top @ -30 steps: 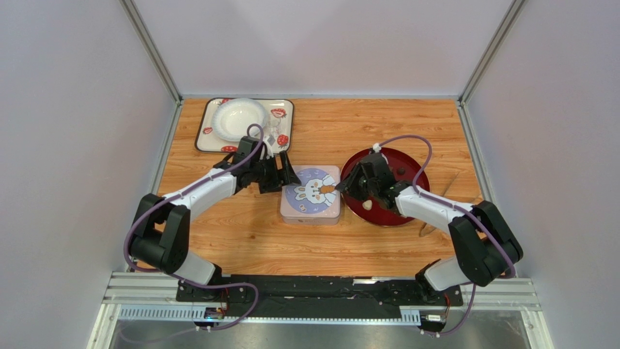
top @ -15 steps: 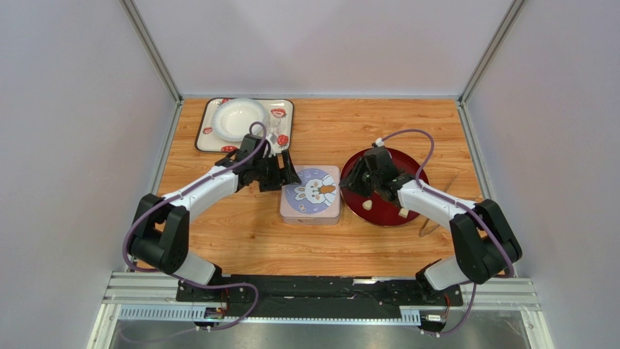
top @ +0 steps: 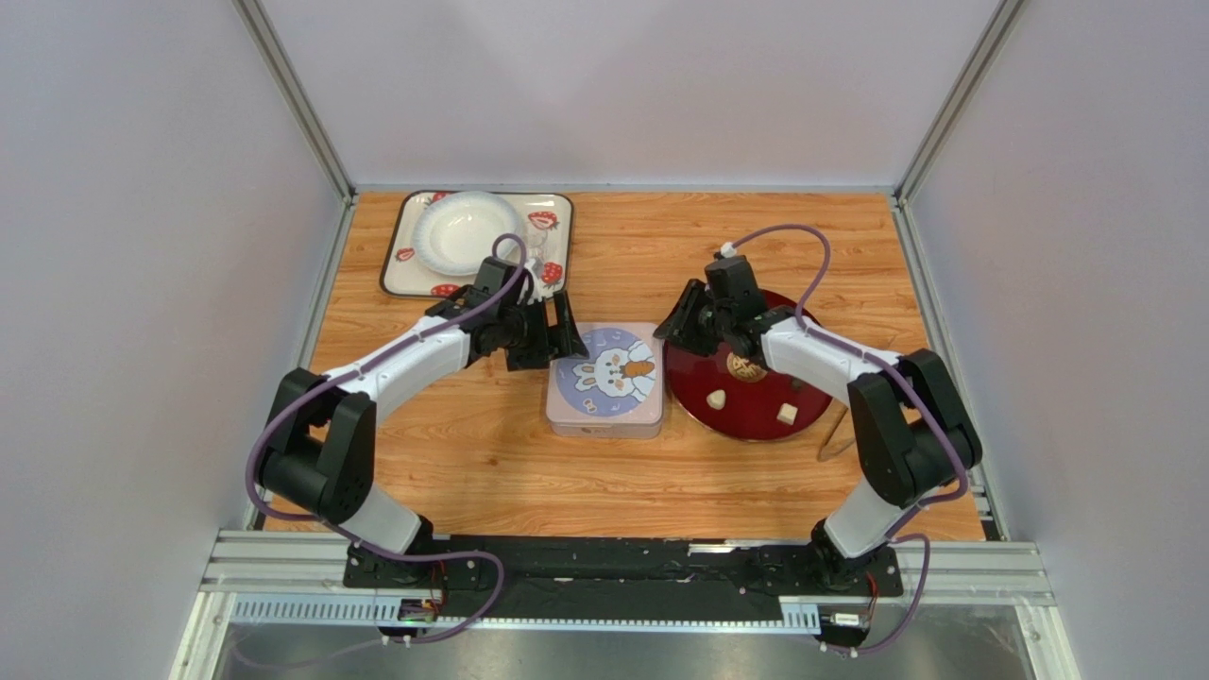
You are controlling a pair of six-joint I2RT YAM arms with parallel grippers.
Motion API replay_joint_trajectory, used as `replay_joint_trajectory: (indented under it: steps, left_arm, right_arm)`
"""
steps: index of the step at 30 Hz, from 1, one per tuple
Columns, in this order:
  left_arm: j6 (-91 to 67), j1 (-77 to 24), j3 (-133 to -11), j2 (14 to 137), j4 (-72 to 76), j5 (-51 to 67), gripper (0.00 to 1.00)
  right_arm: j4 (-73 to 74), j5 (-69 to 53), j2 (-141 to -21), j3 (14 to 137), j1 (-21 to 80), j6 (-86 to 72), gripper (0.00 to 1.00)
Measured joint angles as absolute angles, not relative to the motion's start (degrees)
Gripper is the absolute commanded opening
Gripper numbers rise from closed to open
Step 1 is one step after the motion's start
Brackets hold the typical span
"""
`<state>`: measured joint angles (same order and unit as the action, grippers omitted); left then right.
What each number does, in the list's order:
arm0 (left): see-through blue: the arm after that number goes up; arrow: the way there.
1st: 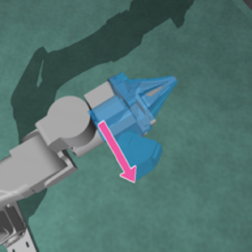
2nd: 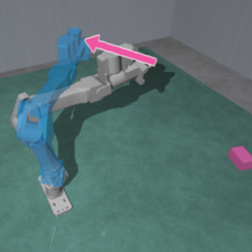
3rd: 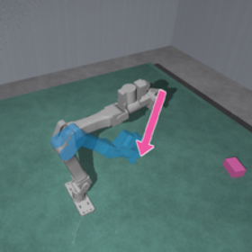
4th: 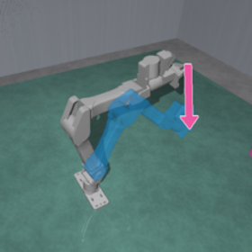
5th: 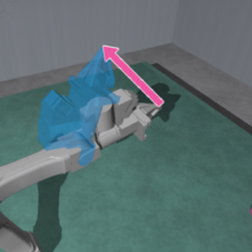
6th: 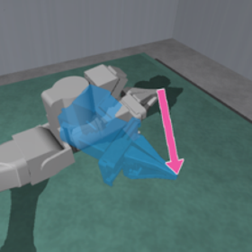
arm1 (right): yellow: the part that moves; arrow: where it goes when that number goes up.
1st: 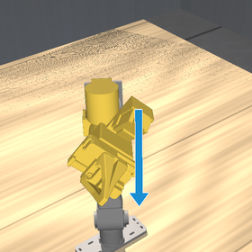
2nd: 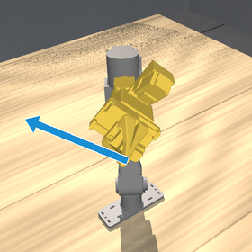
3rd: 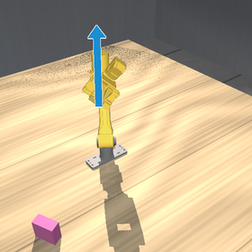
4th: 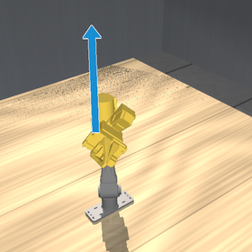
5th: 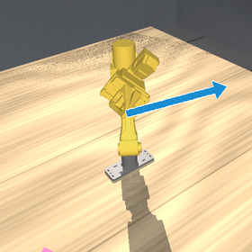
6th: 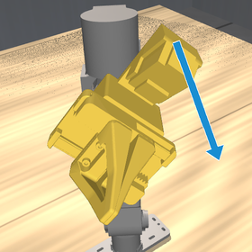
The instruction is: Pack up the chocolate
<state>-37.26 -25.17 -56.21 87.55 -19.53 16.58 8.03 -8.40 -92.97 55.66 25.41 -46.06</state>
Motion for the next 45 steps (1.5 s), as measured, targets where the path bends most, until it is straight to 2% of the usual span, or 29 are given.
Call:
replay_joint_trajectory:
  steps: [5,9,17,23,33,39,45]
  left_arm:
    - [-37.01,-25.26,-56.73,88.51,-19.97,16.32,0.87]
    - [-36.95,-25.52,-56.75,89.08,-20.05,16.16,0.87]
    - [-36.95,-25.52,-56.75,89.49,-20.27,15.68,0.87]
    - [-36.97,-25.54,-56.73,89.49,-20.38,15.18,0.85]
    - [-36.97,-25.67,-55.48,85.69,-20.88,14.37,0.85]
    - [-37.01,-26.74,-51.55,82.35,-20.88,14.39,0.85]
    - [-37.12,-27.35,-48.29,80.44,-20.99,14.41,0.81]
  right_arm:
    - [6.17,-10.07,-96.09,56.25,25.02,-46.22,0.33]
    - [3.95,-11.46,-96.60,55.70,24.03,-46.68,0.12]
    - [-3.60,-14.06,-97.08,51.62,22.28,-47.88,0.09]
    - [-6.02,-15.42,-96.62,50.37,21.98,-47.75,0.14]
    - [8.23,-15.03,-89.21,50.30,22.13,-44.29,0.37]
    - [9.43,-16.12,-82.74,46.28,23.33,-44.42,0.40]
    - [10.04,-17.43,-81.19,42.00,26.46,-45.80,0.40]
